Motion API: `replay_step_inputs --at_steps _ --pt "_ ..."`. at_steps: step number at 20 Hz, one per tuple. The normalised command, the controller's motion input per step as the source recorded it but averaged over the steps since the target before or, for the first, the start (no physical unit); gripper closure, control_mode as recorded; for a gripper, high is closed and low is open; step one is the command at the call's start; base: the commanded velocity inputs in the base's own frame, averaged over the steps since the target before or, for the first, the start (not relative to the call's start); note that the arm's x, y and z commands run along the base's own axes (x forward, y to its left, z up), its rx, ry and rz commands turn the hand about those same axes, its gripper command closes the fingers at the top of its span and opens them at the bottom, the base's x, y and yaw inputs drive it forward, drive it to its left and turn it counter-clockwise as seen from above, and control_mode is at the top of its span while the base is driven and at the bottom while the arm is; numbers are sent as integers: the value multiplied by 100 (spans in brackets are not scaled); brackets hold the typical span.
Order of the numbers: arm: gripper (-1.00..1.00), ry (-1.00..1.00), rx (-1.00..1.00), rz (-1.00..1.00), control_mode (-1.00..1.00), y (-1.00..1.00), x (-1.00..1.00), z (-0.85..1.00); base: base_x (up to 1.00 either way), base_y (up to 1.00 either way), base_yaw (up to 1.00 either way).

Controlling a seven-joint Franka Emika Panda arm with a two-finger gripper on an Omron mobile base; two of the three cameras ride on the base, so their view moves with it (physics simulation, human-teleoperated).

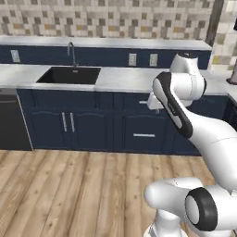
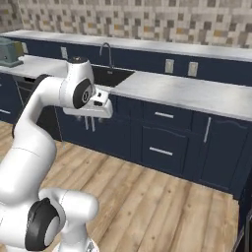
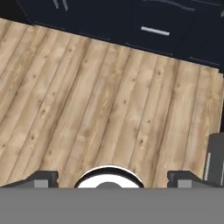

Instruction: Navigate to the dishwasher.

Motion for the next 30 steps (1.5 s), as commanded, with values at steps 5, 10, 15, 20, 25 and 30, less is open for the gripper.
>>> replay_step_inputs --at_steps 5,10,15,20,25,30 --pt "-100 0 0 0 100 0 0 0 99 100 9" --pt "-100 0 0 0 100 0 0 0 94 100 0" --pt "-100 0 0 0 100 0 0 0 99 100 -4" --pt "-100 0 0 0 100 0 0 0 100 100 -20" --pt "-100 0 0 0 100 0 0 0 86 100 -21" --pt "-100 0 0 0 100 0 0 0 47 100 -16"
